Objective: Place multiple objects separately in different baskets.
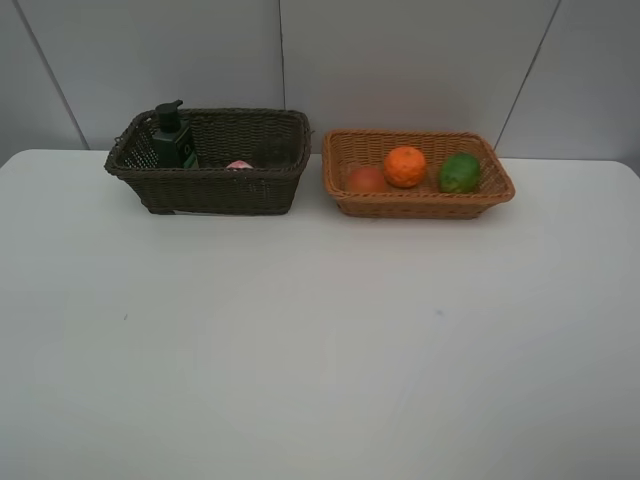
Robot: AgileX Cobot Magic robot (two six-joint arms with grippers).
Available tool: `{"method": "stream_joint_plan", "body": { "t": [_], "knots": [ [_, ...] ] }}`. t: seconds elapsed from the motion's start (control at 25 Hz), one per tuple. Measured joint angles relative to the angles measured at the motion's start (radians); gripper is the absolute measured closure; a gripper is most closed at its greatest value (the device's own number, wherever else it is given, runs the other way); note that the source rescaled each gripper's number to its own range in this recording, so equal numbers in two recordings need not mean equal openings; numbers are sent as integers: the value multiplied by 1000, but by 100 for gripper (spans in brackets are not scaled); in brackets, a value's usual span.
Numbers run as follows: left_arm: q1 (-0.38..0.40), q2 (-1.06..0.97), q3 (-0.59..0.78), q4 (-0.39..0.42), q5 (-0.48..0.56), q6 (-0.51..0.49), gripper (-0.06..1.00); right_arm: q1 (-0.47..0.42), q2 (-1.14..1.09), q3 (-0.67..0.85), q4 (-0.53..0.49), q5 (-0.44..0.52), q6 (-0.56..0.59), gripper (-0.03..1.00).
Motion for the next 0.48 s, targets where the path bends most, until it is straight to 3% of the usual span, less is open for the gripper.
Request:
{"method": "stream_joint_plan", "body": {
  "t": [0.24,0.48],
  "knots": [
    [0,-389,213,-40,113,59,-5,0,0,0,0,0,0,1],
    [0,-724,336,-43,149,64,-5,0,0,0,0,0,0,1]
  ]
}}
